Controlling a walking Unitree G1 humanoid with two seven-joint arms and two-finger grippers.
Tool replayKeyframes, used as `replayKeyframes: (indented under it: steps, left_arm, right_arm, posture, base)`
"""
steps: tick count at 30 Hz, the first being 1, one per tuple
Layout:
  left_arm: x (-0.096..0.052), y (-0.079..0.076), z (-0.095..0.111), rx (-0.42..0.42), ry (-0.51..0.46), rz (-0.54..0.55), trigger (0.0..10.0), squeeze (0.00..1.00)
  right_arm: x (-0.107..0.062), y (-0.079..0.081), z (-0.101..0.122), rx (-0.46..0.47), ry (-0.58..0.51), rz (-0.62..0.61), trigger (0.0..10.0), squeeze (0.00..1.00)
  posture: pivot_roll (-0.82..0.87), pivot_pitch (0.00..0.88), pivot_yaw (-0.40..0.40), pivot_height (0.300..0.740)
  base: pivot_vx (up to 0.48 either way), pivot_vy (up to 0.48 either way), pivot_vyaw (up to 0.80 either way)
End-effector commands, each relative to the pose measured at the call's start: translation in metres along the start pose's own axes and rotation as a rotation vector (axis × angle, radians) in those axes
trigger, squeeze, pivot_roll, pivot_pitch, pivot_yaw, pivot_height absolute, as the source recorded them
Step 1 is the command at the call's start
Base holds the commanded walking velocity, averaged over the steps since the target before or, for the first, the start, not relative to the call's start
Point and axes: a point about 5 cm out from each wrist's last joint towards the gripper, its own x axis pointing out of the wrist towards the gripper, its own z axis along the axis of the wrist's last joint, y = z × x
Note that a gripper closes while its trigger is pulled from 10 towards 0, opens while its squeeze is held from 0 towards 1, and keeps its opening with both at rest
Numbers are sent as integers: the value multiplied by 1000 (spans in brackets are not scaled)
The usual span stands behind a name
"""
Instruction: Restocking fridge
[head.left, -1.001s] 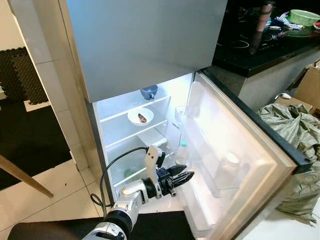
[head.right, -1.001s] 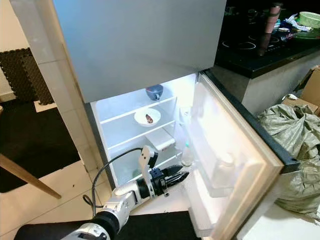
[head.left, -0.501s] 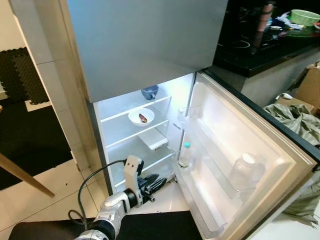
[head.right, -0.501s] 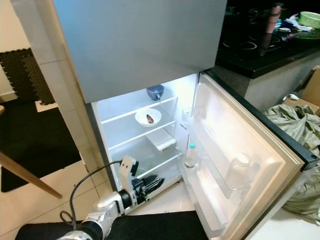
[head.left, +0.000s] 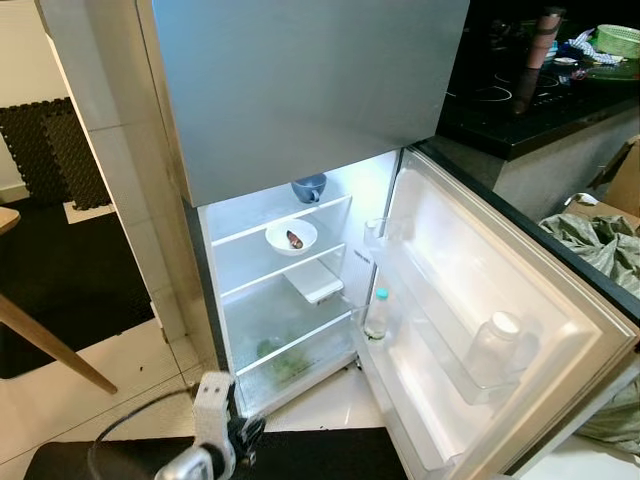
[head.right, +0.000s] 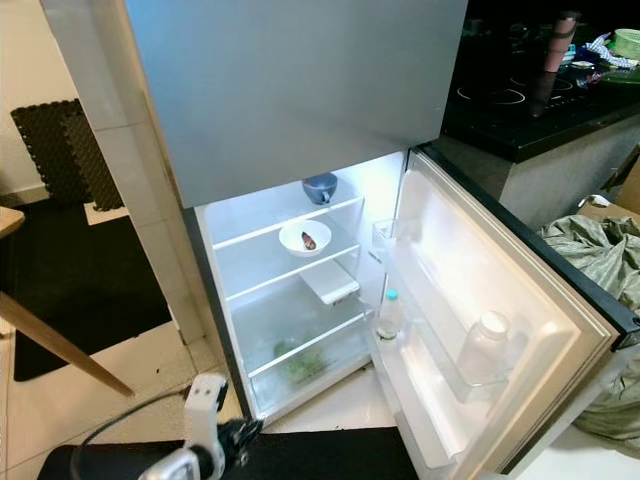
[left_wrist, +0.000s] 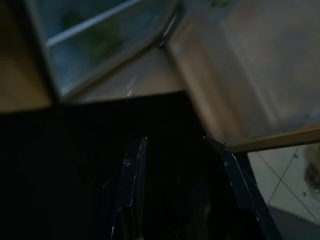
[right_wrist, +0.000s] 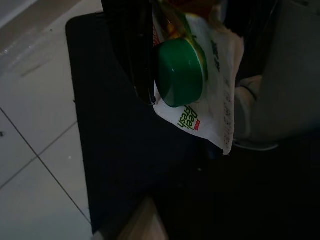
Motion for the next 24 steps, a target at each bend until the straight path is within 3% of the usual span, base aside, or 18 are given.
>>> replayKeyframes:
  steps: [1, 5, 11, 19, 24]
  left_arm:
    - [-6, 9, -7, -4, 34, 49, 10000, 0]
    - [-15, 15, -27, -39, 92, 121, 10000, 0]
    - [-20, 16, -39, -61, 131, 151, 10000, 0]
    - [-30, 18, -60, -71, 221, 195, 10000, 0]
    - [-35, 18, -70, -67, 259, 205, 10000, 0]
  right_arm:
    - [1, 4, 5, 4, -26, 32, 10000, 0]
    - [2, 14, 17, -13, -79, 109, 10000, 0]
    - [2, 22, 28, -57, -106, 156, 10000, 0]
    - [3, 24, 20, -90, -64, 143, 10000, 0]
    - [2, 21, 9, -95, -26, 136, 10000, 0]
  posture:
    - [-45, 0, -9, 740]
    - [-46, 0, -9, 740]
    - [-45, 0, -9, 740]
    - [-44, 0, -9, 740]
    - [-45, 0, -6, 740]
  base:
    - [0, 0, 0]
    - [0, 0, 0]
    - [0, 0, 0]
    - [0, 0, 0]
    - [0, 0, -496]
